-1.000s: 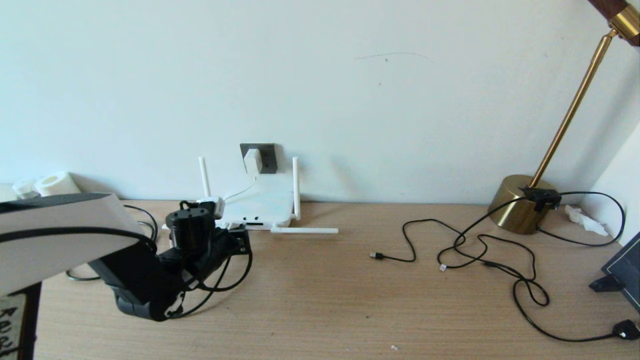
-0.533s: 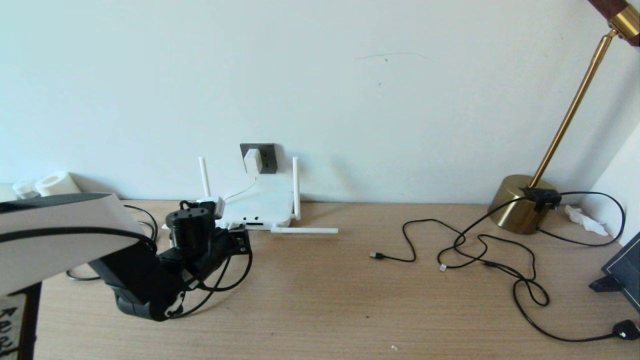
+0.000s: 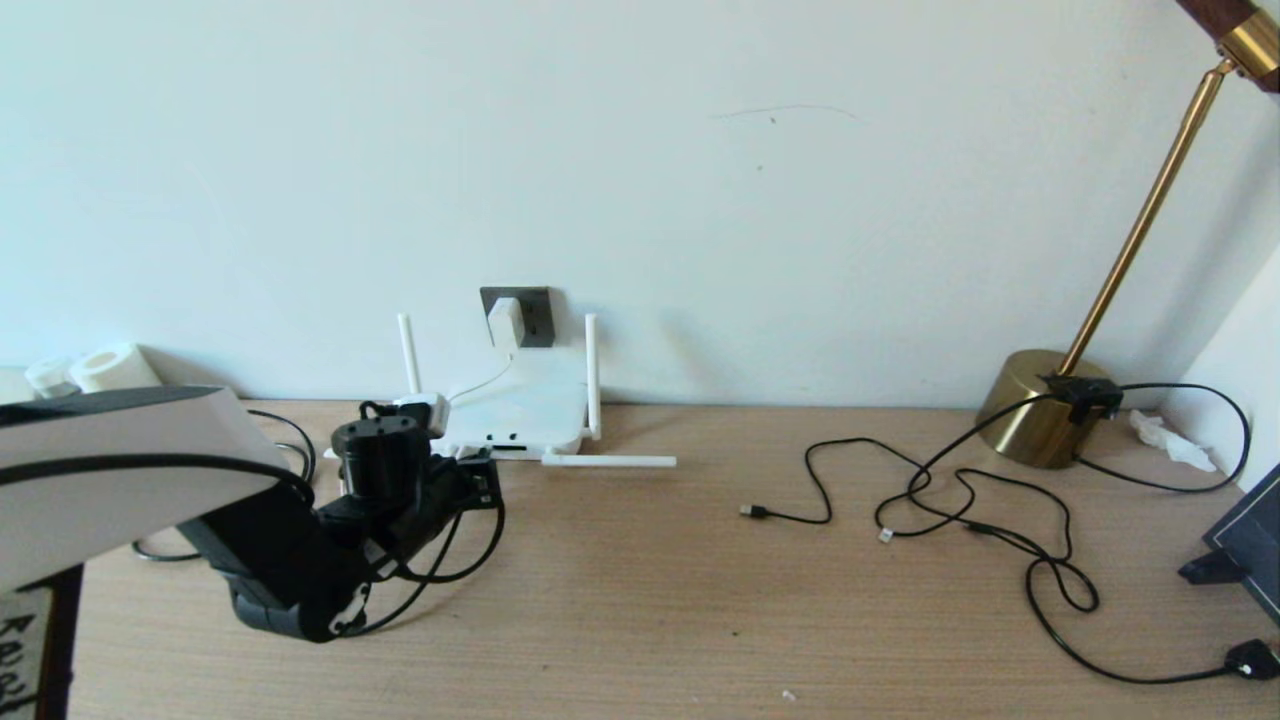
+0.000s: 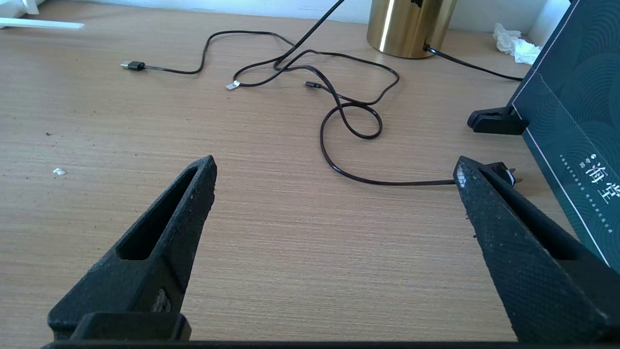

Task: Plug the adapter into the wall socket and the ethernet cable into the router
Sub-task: Plug cable into router interface

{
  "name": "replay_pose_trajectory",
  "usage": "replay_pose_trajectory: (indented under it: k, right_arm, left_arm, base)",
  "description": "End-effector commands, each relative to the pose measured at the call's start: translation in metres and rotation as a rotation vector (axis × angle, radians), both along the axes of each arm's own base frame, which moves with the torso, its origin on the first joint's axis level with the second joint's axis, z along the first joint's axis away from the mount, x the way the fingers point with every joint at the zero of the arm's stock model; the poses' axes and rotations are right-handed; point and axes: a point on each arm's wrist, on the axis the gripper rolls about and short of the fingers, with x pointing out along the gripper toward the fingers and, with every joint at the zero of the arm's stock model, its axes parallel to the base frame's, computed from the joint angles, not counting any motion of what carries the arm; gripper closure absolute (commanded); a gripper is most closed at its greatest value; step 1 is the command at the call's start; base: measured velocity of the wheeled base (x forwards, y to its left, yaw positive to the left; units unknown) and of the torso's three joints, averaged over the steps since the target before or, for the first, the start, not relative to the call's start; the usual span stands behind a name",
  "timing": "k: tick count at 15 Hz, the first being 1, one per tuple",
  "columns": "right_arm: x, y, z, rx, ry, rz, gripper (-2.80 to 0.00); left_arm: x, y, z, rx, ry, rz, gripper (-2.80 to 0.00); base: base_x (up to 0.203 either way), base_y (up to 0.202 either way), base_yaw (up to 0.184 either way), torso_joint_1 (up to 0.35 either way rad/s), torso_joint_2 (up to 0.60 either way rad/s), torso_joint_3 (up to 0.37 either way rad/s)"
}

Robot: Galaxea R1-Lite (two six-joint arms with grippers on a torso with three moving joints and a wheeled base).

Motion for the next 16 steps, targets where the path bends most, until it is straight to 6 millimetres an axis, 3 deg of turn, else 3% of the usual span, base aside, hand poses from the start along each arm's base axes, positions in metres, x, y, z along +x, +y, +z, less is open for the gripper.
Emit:
replay_pose_trajectory:
  k: [1, 16]
  right_arm:
    - [0.0001, 0.0000, 0.0001, 0.000, 0.001, 0.000, -2.80]
    - [0.0001, 0.0000, -0.0001, 0.000, 0.002, 0.000, -2.80]
  left_arm:
    - [0.0006, -0.0001, -0.0022, 0.000, 0.001, 0.001, 0.00]
    - [0.0012, 0.0004, -0.0053, 0.001, 0.006, 0.003, 0.00]
  base:
    - [0.000, 0.000, 0.000, 0.000, 0.00, 0.000]
    - [0.000, 0.000, 0.000, 0.000, 0.00, 0.000]
